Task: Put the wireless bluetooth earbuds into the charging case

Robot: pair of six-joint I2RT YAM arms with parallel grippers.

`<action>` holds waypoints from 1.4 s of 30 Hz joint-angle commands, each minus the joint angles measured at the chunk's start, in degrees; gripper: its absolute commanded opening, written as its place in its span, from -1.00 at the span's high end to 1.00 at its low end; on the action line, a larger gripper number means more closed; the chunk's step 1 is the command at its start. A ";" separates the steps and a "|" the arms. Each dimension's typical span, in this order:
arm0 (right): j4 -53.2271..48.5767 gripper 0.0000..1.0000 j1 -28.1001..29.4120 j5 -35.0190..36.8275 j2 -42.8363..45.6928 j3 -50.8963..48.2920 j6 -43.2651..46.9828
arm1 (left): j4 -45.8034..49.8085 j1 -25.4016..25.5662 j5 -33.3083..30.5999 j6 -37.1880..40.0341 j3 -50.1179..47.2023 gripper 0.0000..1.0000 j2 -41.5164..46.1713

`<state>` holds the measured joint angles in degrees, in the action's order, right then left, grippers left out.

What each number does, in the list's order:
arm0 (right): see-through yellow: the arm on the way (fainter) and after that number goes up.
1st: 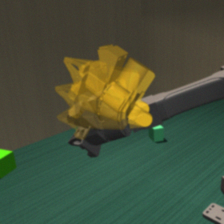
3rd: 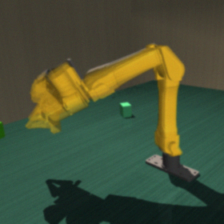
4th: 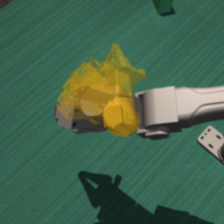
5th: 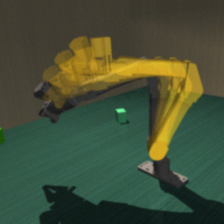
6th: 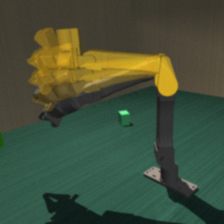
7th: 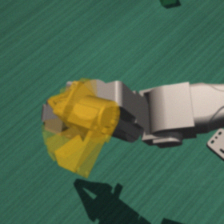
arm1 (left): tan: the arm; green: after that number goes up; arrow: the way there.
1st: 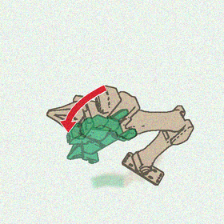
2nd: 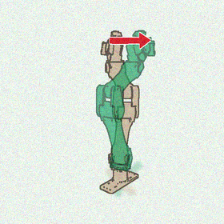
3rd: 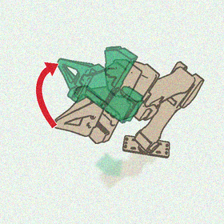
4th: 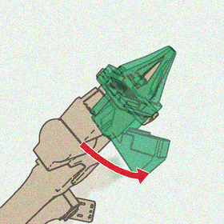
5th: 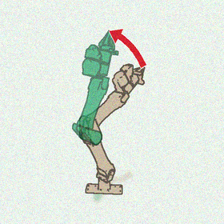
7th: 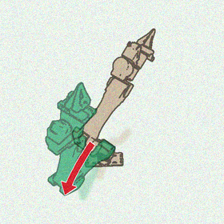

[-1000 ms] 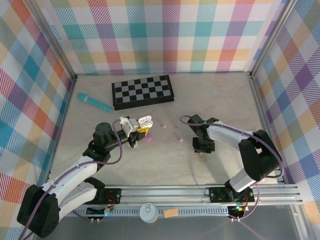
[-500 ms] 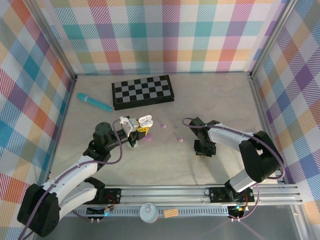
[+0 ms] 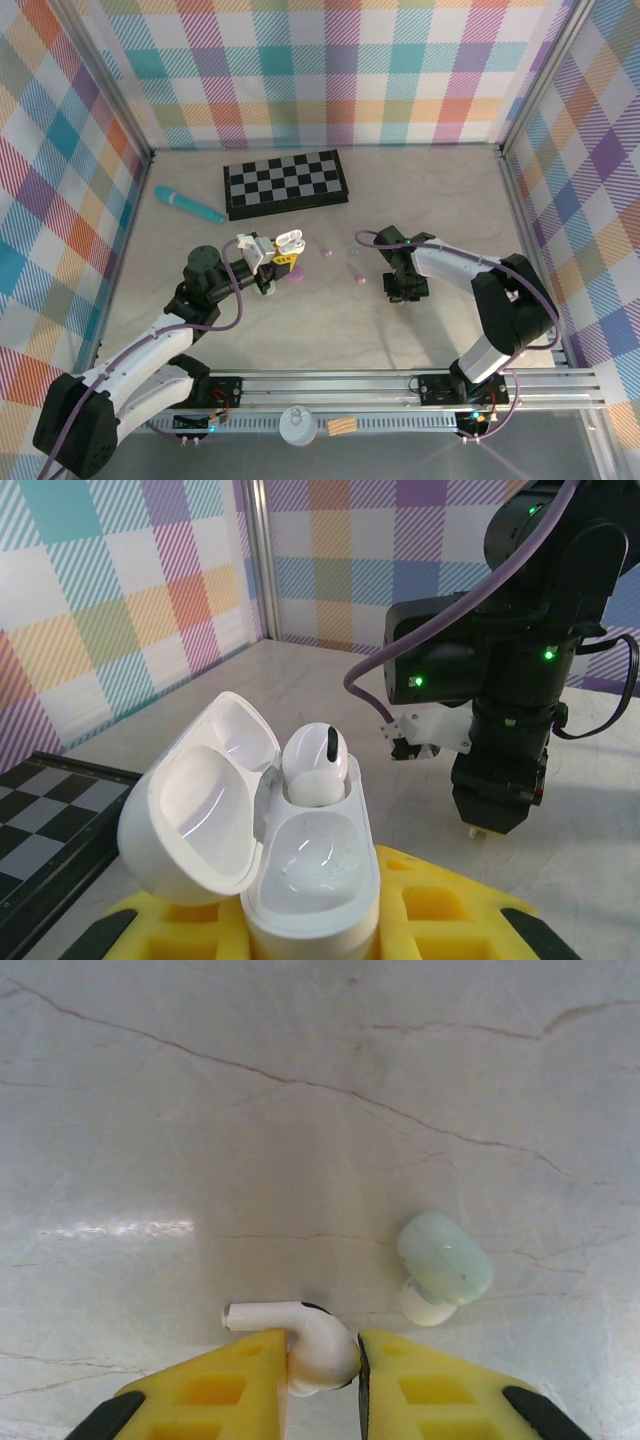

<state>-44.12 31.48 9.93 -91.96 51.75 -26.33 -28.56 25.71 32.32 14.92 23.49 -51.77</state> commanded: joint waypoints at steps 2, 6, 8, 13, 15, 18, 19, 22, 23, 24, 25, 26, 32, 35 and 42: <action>2.95 0.54 -0.11 -4.49 -1.08 0.55 3.30 | -0.30 -0.47 0.21 1.45 1.41 0.97 0.98; 3.38 0.51 1.42 -6.91 -1.03 2.28 7.21 | -0.57 -0.40 0.38 1.35 1.22 0.97 0.70; 3.08 0.50 2.79 -6.68 -2.16 3.78 9.58 | -0.60 -0.40 0.17 1.35 1.17 0.96 0.95; 2.68 0.49 4.28 -7.54 -6.33 7.36 13.13 | 0.73 -0.46 -0.26 1.50 1.21 0.97 2.11; 2.83 0.48 4.46 -7.65 -6.67 8.08 14.04 | 1.68 -0.49 -0.69 1.83 1.21 0.97 2.98; 3.57 0.37 4.38 -8.85 -5.11 8.09 14.51 | 2.02 -0.49 -0.85 1.88 1.12 0.97 3.37; 4.03 0.35 4.38 -9.67 -4.24 7.94 14.36 | 2.06 -0.49 -0.85 1.88 1.18 0.97 3.28; 5.58 0.31 3.82 -12.95 -1.17 6.87 12.48 | 1.91 -0.50 -0.60 1.87 1.48 0.96 2.74; 6.35 0.31 3.26 -14.42 -0.14 6.20 11.39 | 1.80 -0.49 -0.50 1.87 1.55 0.97 2.57; 7.44 0.32 2.41 -16.42 0.91 5.27 10.25 | 1.62 -0.50 -0.40 1.87 1.56 0.96 2.37; 8.42 0.32 1.31 -18.06 1.88 4.35 8.87 | 1.44 -0.49 -0.40 1.88 1.65 0.97 2.21; 9.75 0.33 0.00 -20.04 2.99 3.06 7.37 | 1.20 -0.49 -0.34 1.84 1.65 0.97 1.96; 15.56 0.34 -7.82 -29.85 6.23 -2.90 0.80 | 1.10 -0.49 0.20 1.82 2.09 0.97 1.25; 18.79 0.35 -9.62 -34.32 6.22 -5.02 -1.56 | 0.95 -0.49 0.42 1.69 2.09 0.97 1.06; 20.49 0.38 -10.75 -34.78 2.42 -5.84 0.78 | 1.30 -0.49 1.00 1.61 1.94 0.97 1.22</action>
<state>-25.74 21.26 -22.13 -87.94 46.48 -26.13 -26.65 25.71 32.05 15.92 23.51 -50.89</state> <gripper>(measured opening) 0.310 0.222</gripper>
